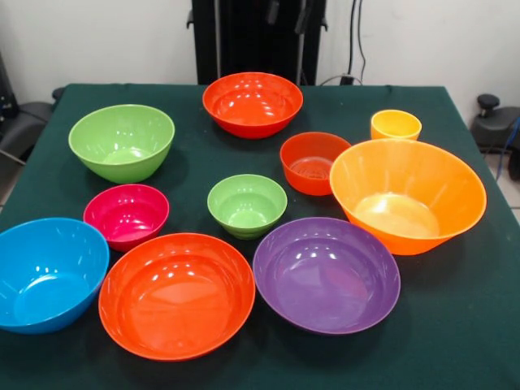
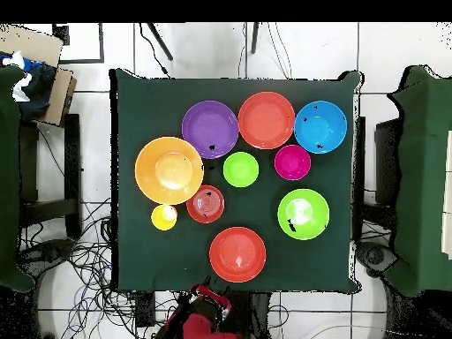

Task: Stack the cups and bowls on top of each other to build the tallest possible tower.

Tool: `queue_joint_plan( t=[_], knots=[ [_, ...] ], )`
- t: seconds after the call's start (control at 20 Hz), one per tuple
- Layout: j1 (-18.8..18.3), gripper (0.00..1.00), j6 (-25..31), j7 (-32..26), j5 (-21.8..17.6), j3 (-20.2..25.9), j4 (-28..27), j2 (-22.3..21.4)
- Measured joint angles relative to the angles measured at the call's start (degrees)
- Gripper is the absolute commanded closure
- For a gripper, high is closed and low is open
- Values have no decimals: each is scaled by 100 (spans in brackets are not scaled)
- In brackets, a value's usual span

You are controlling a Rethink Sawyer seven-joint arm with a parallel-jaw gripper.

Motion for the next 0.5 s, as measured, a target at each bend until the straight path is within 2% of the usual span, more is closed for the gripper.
queue_joint_plan(
  t=[0.25,0.5],
  knots=[
    [127,0,-165,0,0,-8,-111,245],
    [101,0,-305,0,1,-7,-317,566]
  ],
)
